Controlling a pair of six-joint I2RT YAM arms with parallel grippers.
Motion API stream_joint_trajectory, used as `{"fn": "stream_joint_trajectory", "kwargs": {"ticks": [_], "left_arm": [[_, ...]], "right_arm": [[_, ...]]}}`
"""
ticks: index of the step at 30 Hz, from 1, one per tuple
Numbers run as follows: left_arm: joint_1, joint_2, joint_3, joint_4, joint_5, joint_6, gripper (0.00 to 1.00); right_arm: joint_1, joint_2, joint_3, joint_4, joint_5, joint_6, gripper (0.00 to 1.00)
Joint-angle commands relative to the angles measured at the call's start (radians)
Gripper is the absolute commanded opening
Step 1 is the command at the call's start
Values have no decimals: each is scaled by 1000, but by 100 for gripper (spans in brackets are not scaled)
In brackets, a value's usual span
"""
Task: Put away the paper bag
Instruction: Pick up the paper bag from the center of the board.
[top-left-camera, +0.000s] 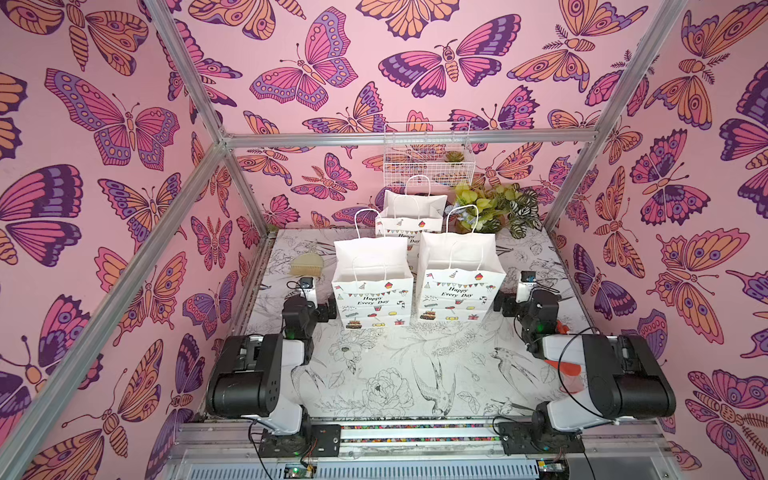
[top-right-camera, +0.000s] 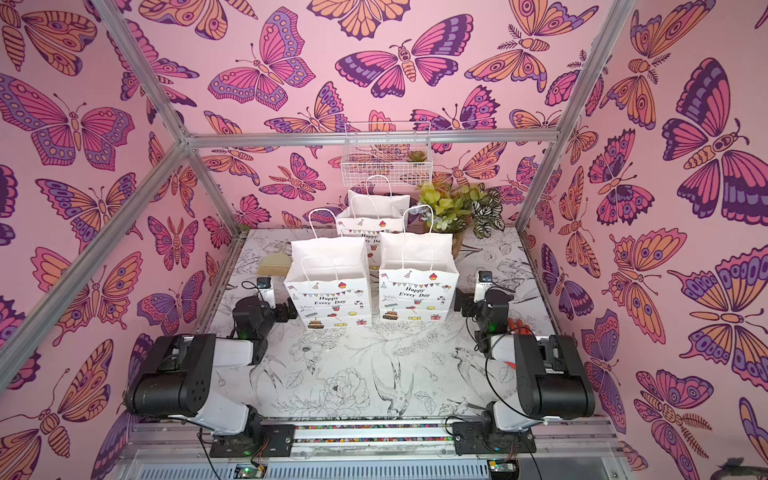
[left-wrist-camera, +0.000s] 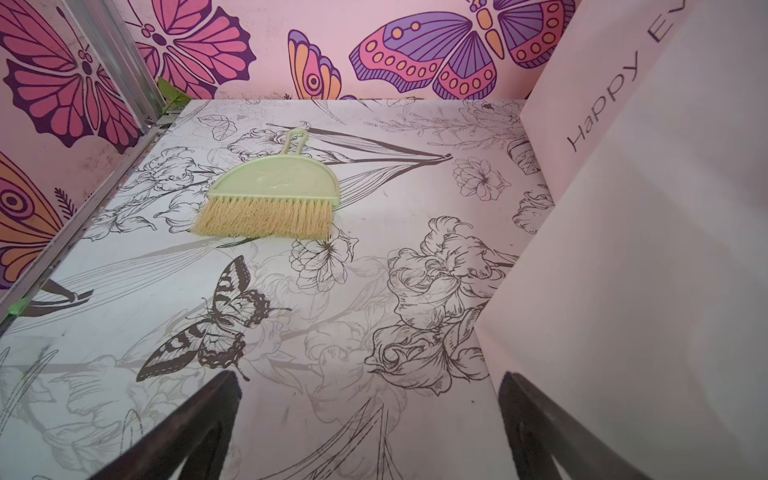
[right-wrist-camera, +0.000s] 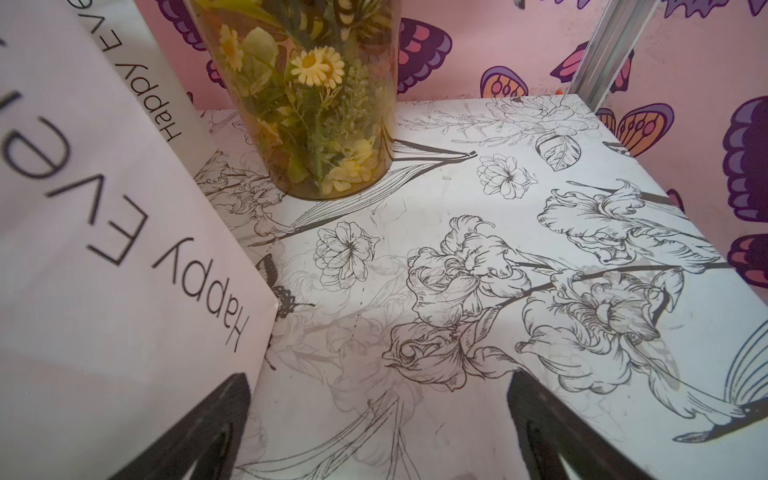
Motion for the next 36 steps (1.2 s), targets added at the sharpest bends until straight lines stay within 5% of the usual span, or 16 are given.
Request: {"fn": "stream_joint_trajectory", "kwargs": {"ticks": [1, 16, 20, 22, 24, 27, 36], "left_arm": [[-4, -12, -3, 11, -3, 2, 100], [-6, -13, -11, 25, -19, 1, 100], [-56, -100, -101, 106, -150, 16, 100], [-123, -281, -100, -28, -271, 43, 100], [-166, -486, 1, -360, -349, -52, 100], [-169, -691, 153, -791, -265, -235, 100], [-169, -959, 165, -948, 65, -377, 100]], "right_arm": [[5, -3, -2, 16, -5, -3, 99], [7, -16, -15, 33, 1, -7, 99], [11, -138, -13, -71, 8, 7, 99], [10, -241, 63, -323, 24, 85, 99], [10, -305, 165, -582, 55, 210, 99], [6, -328, 255, -803, 26, 351, 99], [-2, -432, 328, -959, -346, 306, 80]]}}
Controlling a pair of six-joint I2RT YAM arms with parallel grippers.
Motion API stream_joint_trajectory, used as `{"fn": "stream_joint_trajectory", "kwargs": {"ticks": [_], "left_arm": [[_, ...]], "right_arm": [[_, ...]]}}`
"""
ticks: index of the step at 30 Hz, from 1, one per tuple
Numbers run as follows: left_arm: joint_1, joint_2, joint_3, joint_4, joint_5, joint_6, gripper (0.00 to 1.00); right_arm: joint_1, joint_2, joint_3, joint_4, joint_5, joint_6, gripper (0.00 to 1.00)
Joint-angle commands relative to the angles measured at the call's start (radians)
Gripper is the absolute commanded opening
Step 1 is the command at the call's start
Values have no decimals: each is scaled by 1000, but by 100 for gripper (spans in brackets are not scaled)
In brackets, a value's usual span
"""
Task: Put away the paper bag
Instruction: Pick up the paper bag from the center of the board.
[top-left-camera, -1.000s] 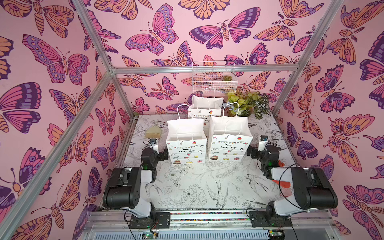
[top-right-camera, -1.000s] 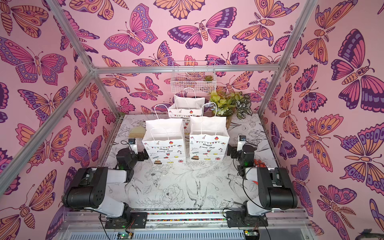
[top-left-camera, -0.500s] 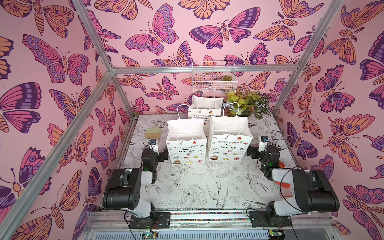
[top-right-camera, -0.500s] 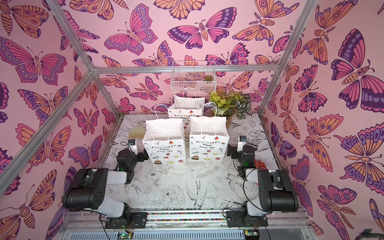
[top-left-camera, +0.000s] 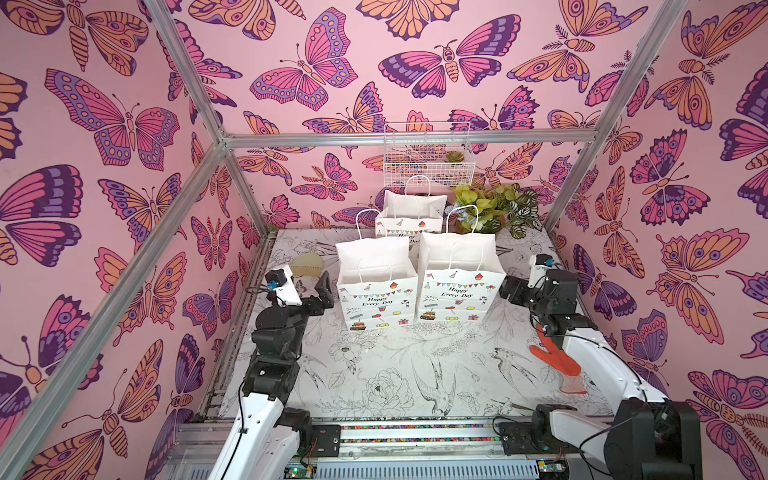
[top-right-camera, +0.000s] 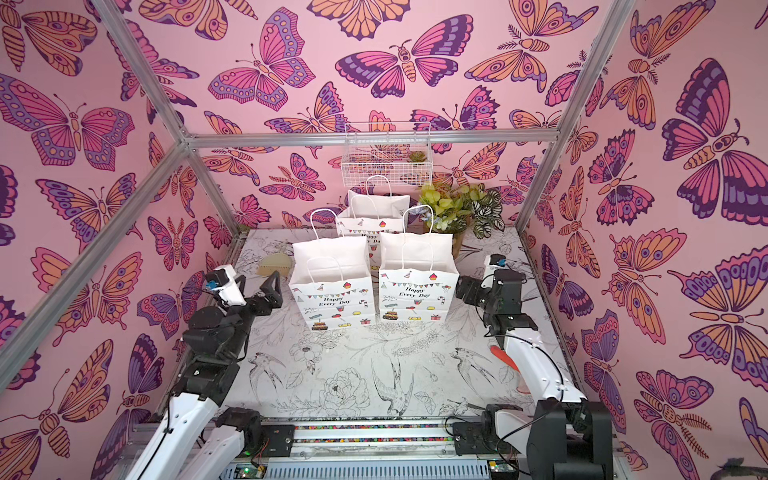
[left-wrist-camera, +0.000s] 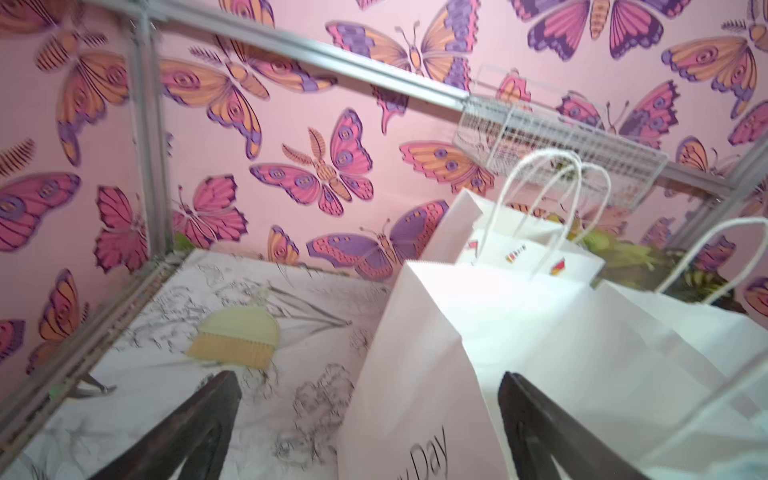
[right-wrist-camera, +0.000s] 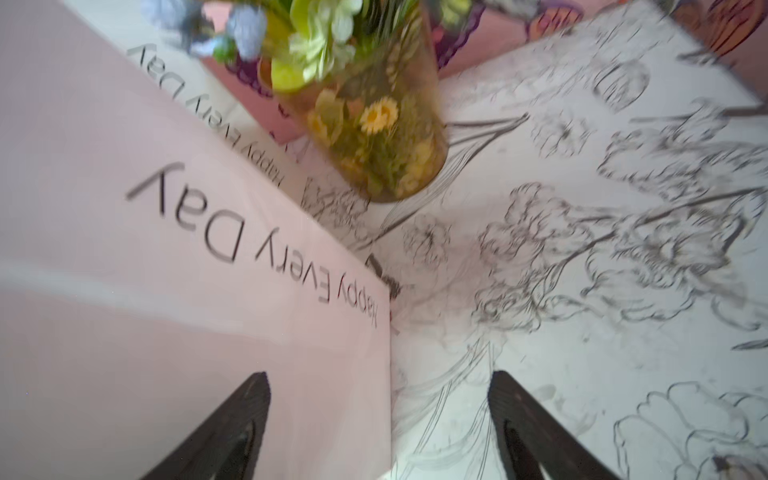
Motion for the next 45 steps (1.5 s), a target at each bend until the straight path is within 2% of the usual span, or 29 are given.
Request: {"fn": "stream_joint_trajectory", "kwargs": {"ticks": [1, 3, 7, 11, 14, 17, 21, 28, 35, 37, 39, 45], "left_arm": [[-4, -55, 3, -192, 185, -74, 100], [-12, -87, 8, -226, 230, -74, 100], [-29, -140, -3, -293, 221, -29, 100], [-46, -195, -28, -301, 252, -20, 99], [-56, -219, -50, -303, 254, -14, 98], [-68, -162, -55, -283, 298, -7, 98], [-97, -103, -70, -218, 264, 30, 96], [-99, 0, -100, -47, 238, 92, 84], [-110, 104, -108, 79, 302, 65, 61], [-111, 109, -107, 87, 307, 68, 57], [-113, 107, -104, 87, 314, 72, 49], [-113, 117, -100, 97, 339, 64, 32]], "right_arm": [[-2, -88, 62, -170, -166, -16, 80], [-2, -132, 75, -233, -147, -28, 79], [-2, -226, 72, -316, -55, -65, 80], [-2, -303, 74, -314, -96, -42, 79], [-1, -339, 105, -322, -179, -33, 78], [13, -369, 120, -277, -274, 20, 78], [116, -381, 151, -265, -248, 51, 75], [393, -356, 183, -242, -123, 28, 73], [628, -243, 202, -209, 2, -47, 71], [664, -203, 205, -195, 28, -58, 71], [691, -177, 205, -175, 47, -60, 71], [708, -145, 203, -157, 55, -65, 71]]}}
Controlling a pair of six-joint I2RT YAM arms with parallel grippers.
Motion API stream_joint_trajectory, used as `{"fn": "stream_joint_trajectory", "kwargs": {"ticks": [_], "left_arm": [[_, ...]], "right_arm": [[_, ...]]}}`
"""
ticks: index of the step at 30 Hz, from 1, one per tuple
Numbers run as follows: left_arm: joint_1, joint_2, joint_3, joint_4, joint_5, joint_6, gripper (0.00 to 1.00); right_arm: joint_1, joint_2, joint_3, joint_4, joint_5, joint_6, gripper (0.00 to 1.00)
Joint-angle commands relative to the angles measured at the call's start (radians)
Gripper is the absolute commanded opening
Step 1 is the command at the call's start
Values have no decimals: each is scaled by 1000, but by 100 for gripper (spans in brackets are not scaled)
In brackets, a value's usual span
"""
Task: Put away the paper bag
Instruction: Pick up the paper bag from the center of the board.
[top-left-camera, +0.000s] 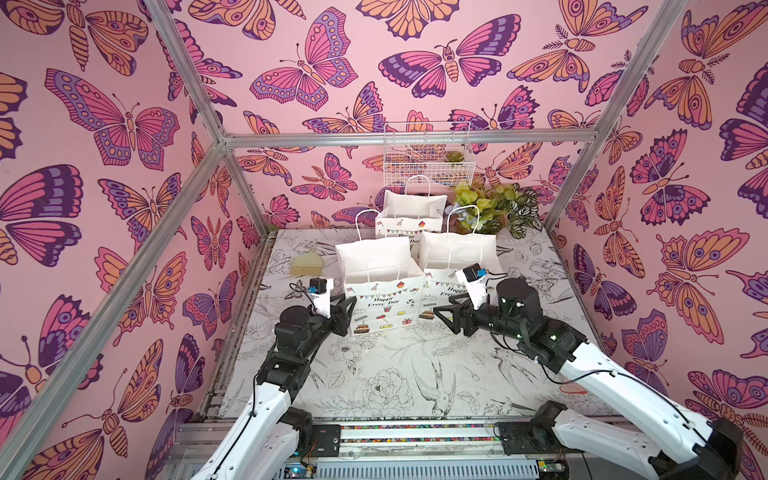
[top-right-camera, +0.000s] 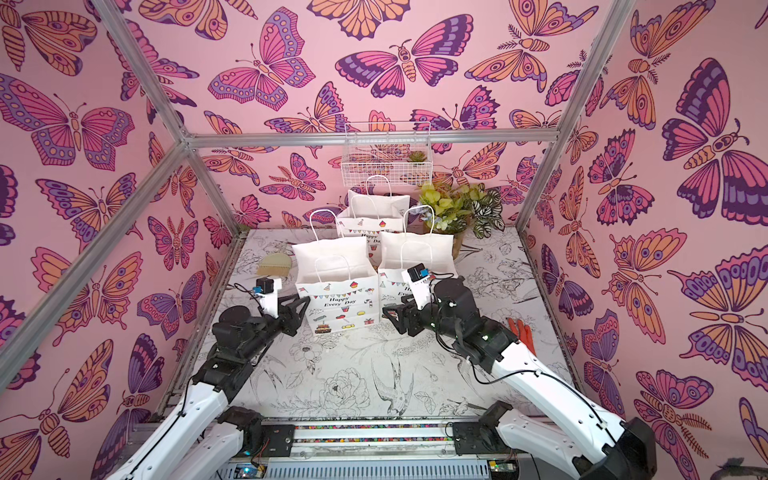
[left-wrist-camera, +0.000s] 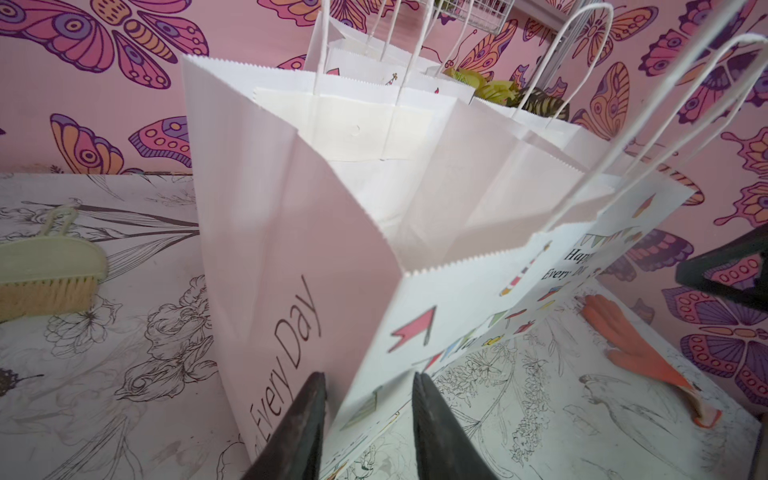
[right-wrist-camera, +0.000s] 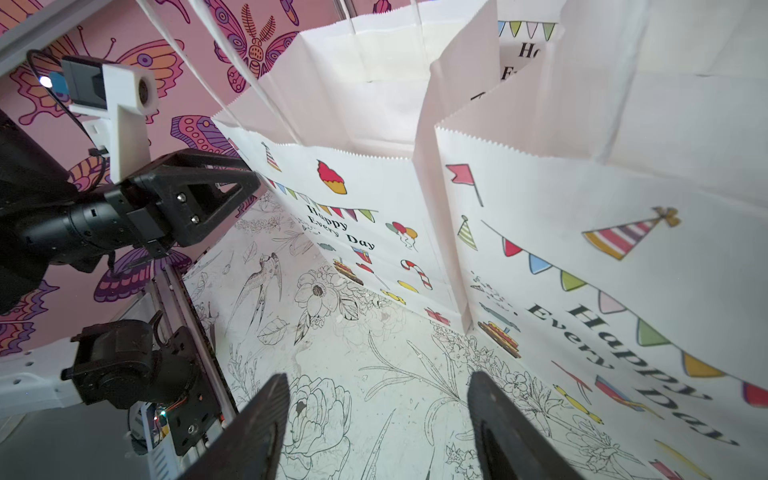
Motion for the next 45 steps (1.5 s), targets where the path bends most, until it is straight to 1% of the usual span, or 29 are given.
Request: {"fn": "stream_joint_trajectory", "kwargs": {"ticks": [1, 3, 4, 7, 8, 9, 11, 14, 18, 25, 28, 31, 36, 41, 45], "left_arm": [[-6, 11, -5, 49, 43, -6, 32], [-7, 25, -1, 59, 63, -15, 33], [-7, 30, 2, 63, 73, -17, 37], [-9, 37, 17, 65, 103, -26, 62], [-10, 37, 21, 65, 110, -30, 68], [-11, 39, 25, 65, 116, -31, 71], [-12, 36, 32, 65, 127, -35, 74], [-13, 32, 32, 63, 130, -37, 74], [-13, 40, 32, 63, 131, -36, 70], [-13, 43, 25, 64, 106, -18, 70], [-13, 54, 22, 68, 98, -10, 70], [-11, 70, 23, 77, 99, -6, 70], [-11, 90, 25, 95, 96, -14, 70], [-11, 99, 29, 97, 109, -17, 70], [-10, 101, 29, 95, 106, -17, 69]], "right_arm": [[10, 3, 23, 33, 33, -24, 71], [10, 10, 22, 37, 30, -33, 71], [11, 14, 22, 42, 24, -37, 71], [11, 36, 35, 47, 17, -75, 72], [12, 50, 41, 49, 11, -91, 74], [12, 62, 47, 53, 4, -103, 76], [11, 98, 62, 67, -18, -125, 79], [11, 147, 81, 104, -42, -142, 80], [12, 218, 125, 128, -66, -164, 79], [11, 313, 208, 107, -37, -247, 78], [11, 348, 231, 111, -26, -267, 77], [12, 383, 253, 122, -41, -274, 75], [11, 446, 292, 140, -102, -264, 70], [11, 474, 297, 173, -148, -246, 59], [11, 475, 295, 183, -155, -245, 50]]}}
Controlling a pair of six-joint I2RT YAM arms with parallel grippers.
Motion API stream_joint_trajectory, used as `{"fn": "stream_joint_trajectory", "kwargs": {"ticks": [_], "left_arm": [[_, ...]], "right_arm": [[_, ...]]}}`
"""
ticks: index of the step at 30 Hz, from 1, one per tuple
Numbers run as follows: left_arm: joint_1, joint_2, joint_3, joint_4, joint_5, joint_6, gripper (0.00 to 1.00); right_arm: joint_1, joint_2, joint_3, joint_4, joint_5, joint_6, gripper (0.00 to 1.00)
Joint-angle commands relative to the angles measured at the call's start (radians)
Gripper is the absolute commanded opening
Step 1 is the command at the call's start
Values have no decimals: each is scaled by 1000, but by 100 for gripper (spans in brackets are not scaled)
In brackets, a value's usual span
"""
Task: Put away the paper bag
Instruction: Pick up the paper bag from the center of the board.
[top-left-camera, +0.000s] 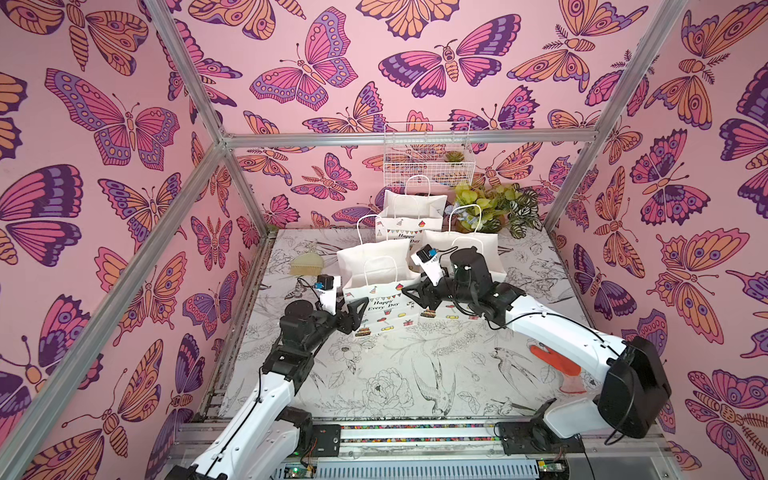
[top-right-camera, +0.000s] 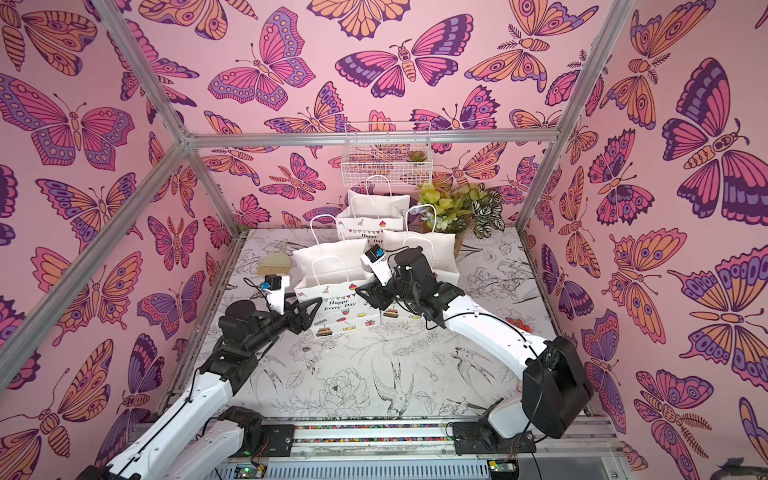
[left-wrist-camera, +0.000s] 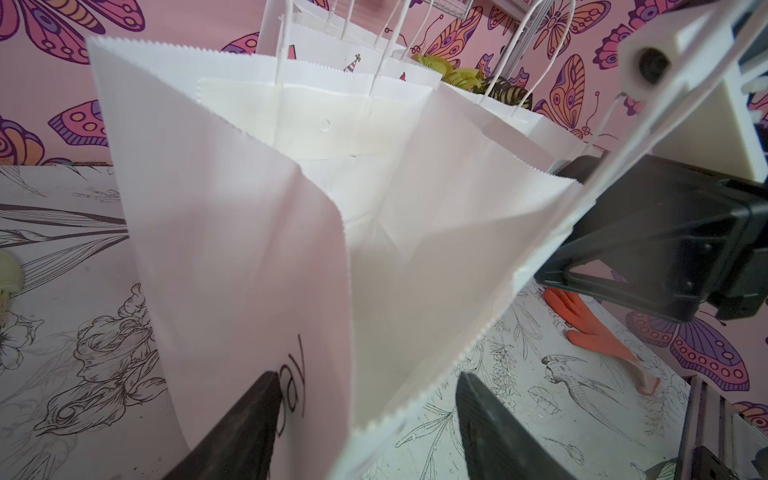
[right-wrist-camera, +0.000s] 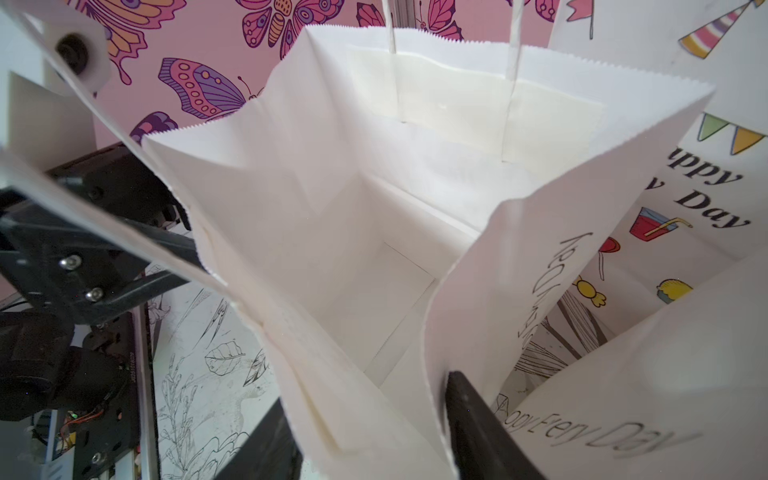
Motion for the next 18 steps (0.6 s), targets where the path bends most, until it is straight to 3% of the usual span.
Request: {"fn": "stream_joint_trajectory", "kwargs": {"ticks": [1, 9, 13, 16, 18], "left_arm": [[-3, 5, 18, 24, 9, 4, 69], [-3, 21, 21, 26, 27, -3, 69], [-3, 15, 22, 22, 35, -7, 69], [-3, 2, 26, 2, 42, -8, 69], [-3, -24, 34, -42, 43, 0, 74]], "right_arm": [[7, 4, 31, 34, -40, 2, 47], [7, 17, 33, 54, -60, 19, 34], [7, 19, 32, 56, -61, 21, 19], [7, 16, 36, 55, -70, 38, 1], [7, 10, 51, 32, -73, 62, 0]]}}
